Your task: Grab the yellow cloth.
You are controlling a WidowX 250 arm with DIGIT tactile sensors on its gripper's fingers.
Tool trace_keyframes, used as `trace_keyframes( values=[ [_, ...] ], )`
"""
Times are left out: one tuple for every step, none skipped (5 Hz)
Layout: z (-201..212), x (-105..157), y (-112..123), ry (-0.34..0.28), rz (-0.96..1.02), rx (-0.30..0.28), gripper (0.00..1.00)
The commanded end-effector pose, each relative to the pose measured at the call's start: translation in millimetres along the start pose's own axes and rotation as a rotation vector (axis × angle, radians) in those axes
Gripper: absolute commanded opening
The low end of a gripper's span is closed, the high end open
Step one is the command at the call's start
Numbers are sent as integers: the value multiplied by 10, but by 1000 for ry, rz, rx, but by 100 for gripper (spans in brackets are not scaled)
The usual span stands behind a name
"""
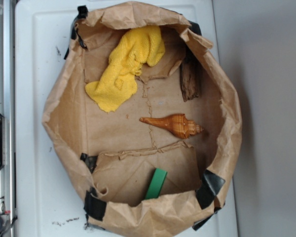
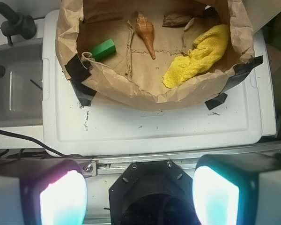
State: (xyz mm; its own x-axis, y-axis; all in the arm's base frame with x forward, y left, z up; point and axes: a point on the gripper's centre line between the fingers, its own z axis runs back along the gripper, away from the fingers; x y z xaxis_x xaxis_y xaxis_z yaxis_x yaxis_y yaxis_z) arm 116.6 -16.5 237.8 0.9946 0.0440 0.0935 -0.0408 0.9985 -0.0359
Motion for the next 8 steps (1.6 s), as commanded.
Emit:
trace_keyframes(
  values=[
    [0,0,0,0,0,0,100],
    [-65,450,58,-42,71,20,100],
    [108,188,97,-125,159,49,100],
    [150,-206,164,-137,180,15,100],
    [-186,-70,407,-70,255,-20,100],
    [-419,-73,520,11,305,3,100],
    [-419,-73,520,11,305,3,100],
    [-419,-73,520,11,305,3,100]
  ],
)
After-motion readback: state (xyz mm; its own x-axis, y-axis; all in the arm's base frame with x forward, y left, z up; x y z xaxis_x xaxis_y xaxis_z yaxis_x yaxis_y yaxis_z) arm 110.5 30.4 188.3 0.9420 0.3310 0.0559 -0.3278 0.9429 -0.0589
